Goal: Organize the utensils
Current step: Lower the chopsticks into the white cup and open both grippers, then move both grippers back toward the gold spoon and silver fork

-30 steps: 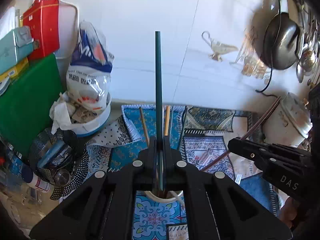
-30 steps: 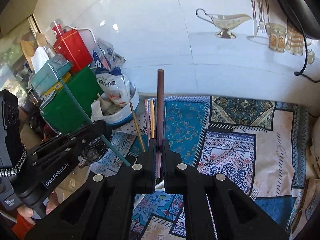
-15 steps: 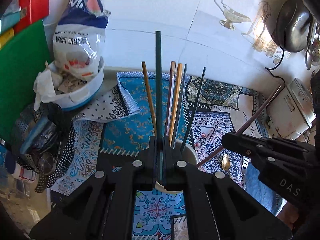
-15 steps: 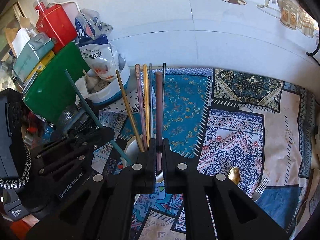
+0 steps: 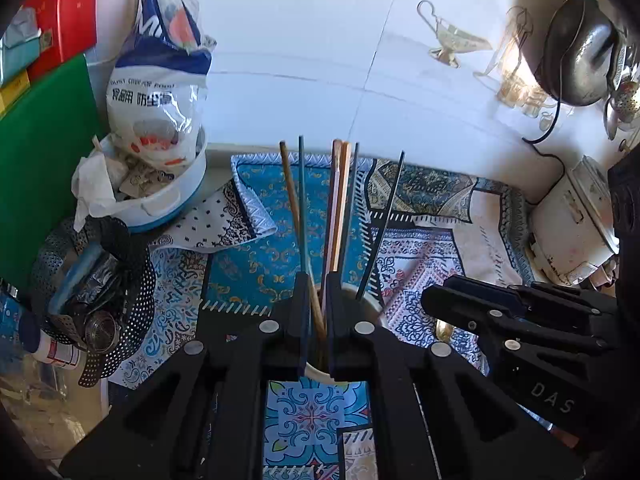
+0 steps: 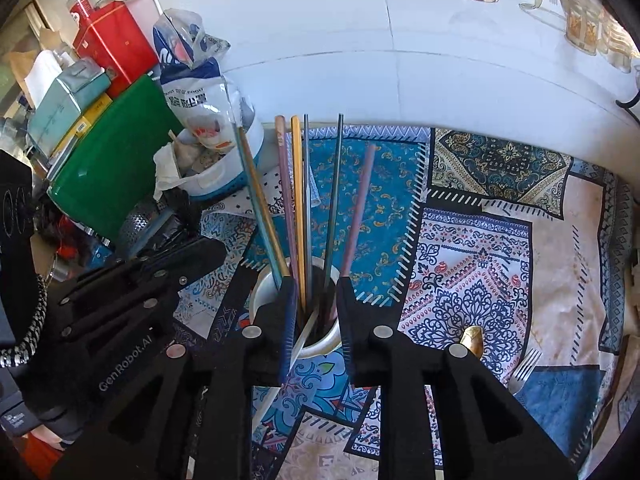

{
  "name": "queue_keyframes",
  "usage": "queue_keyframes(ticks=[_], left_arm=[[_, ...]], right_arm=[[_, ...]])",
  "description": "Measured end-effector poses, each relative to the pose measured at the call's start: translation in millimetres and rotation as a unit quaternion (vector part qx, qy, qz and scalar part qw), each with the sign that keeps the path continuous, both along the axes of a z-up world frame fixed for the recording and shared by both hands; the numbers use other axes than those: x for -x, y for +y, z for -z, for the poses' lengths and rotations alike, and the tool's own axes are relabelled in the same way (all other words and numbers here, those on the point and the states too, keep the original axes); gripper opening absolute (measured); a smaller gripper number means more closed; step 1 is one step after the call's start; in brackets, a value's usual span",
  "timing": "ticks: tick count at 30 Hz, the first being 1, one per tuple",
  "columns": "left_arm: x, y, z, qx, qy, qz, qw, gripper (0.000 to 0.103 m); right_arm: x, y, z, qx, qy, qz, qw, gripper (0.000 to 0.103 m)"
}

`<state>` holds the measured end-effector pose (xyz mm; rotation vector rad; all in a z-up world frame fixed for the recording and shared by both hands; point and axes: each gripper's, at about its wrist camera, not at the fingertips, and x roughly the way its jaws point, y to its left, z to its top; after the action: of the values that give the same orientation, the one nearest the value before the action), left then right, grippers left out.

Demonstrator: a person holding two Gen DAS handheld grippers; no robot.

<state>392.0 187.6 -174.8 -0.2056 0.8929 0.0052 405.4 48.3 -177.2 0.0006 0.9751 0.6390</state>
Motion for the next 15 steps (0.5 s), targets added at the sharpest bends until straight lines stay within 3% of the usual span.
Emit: queue_keyframes(ticks=[5,7,15], left_arm=[[8.4,-9.7,-22.8,-0.001,-0.028,0.0,0.9996,0.01],[12.9,-16.5,-32.5,-0.004,-0.042,0.004,0.9991,0.017],[24.6,-55.2,-63.2,-0.006,-0.08,0.031,0.9963,0.023]], right_arm=[[7.3,-20.5,-15.2,-0.008,-0.021,0.008,1.0,0.02],[10.8,-30.2,-21.6,-0.011,-0.033,0.013,0.999,0.02],[24.4,-75.6,-44.0,-0.014,-0.074,0.049,0.996,0.02]])
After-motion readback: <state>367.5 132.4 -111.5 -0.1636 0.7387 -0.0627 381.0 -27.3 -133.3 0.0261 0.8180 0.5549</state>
